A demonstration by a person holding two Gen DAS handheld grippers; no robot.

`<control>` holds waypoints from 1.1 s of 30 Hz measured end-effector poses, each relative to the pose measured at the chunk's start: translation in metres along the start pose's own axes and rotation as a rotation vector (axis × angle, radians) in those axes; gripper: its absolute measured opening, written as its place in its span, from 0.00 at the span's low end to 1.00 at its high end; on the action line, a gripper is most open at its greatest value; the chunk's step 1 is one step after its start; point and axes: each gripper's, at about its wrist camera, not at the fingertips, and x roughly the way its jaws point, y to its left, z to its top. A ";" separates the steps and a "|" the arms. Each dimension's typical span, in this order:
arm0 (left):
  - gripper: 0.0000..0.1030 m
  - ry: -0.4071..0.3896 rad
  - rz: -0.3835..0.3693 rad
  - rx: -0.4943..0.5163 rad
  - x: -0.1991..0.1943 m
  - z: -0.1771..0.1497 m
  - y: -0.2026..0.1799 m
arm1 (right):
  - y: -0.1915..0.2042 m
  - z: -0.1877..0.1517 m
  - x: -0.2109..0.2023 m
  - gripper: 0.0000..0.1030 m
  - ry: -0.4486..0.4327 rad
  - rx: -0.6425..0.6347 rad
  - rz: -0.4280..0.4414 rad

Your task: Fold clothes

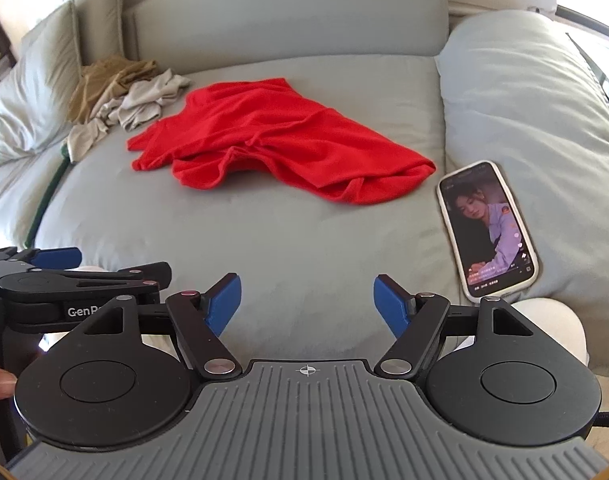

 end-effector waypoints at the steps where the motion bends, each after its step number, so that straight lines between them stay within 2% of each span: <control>1: 0.99 0.003 -0.001 0.000 0.001 -0.001 0.000 | 0.000 0.000 0.000 0.73 -0.002 -0.004 -0.002; 4: 0.99 0.013 -0.006 0.000 0.004 -0.004 -0.001 | 0.002 0.002 -0.002 0.74 -0.010 -0.022 -0.003; 12: 0.99 0.025 -0.009 -0.003 0.006 -0.002 -0.002 | 0.003 -0.002 0.006 0.75 0.035 -0.007 -0.004; 33: 0.99 0.020 -0.019 -0.015 0.001 -0.001 0.002 | 0.003 0.000 0.001 0.76 0.020 -0.011 -0.014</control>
